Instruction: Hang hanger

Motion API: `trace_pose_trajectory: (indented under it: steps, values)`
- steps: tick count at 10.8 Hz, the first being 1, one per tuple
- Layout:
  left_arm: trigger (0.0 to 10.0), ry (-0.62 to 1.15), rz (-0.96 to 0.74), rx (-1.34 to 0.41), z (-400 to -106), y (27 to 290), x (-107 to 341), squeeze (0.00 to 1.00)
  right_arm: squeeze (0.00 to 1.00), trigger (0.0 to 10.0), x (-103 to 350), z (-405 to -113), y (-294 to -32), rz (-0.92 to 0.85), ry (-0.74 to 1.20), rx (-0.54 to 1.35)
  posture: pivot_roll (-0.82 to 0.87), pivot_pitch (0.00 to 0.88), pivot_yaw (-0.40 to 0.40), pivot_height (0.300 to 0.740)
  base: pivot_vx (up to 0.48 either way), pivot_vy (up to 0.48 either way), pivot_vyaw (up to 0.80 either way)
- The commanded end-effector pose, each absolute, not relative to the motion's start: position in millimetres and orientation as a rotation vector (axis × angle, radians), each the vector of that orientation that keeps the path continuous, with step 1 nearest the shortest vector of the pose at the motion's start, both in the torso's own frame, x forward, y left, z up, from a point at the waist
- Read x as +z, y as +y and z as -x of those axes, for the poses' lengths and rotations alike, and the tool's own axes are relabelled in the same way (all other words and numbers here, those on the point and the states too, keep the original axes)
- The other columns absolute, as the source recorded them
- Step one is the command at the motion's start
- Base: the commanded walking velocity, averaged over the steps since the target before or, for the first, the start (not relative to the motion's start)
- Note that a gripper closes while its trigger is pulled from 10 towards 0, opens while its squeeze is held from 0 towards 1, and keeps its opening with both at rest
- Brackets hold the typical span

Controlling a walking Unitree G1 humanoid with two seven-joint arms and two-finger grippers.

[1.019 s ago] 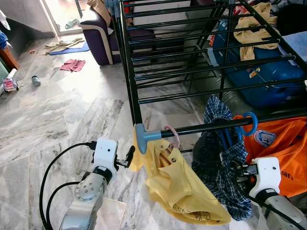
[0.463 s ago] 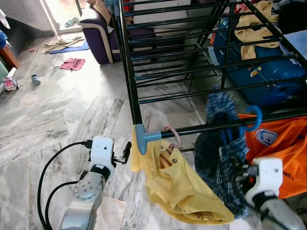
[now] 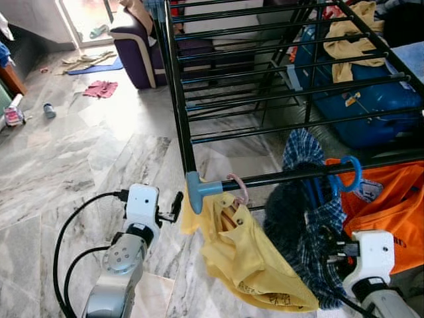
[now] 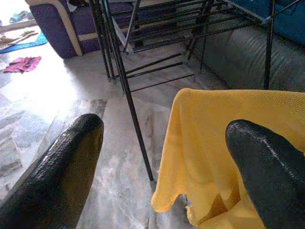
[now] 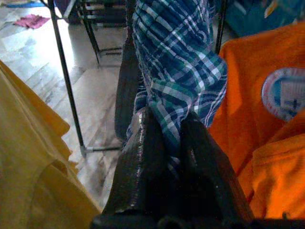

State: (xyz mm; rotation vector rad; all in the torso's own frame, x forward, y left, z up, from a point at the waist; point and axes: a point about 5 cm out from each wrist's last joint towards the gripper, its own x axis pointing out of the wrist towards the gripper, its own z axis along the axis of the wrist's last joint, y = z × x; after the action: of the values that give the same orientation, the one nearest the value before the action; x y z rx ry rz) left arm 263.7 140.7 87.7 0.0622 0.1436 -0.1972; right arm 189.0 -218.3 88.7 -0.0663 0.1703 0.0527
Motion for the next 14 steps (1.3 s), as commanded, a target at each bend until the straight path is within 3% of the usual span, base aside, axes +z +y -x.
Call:
trace_pose_trajectory:
  steps: [1, 5, 14]
  values:
    - [10.0, 0.15, -0.07, -0.202, -264, 140, 85, 0.0, 0.0, 10.0, 105, -196, -216, 0.09, 0.077, 0.044, -0.09, 0.098, 0.047, 0.74, 0.0, 0.0, 0.0]
    - [10.0, 0.153, -0.069, -0.2, -263, 140, 86, 0.0, 0.0, 10.0, 107, -198, -215, 0.11, 0.057, 0.037, -0.09, 0.105, 0.044, 0.74, -0.078, 0.0, 0.0]
    - [10.0, 0.157, -0.066, -0.186, -265, 141, 85, 0.0, 0.0, 10.0, 103, -209, -207, 0.107, 0.06, 0.054, -0.08, 0.105, 0.036, 0.74, -0.44, 0.0, 0.0]
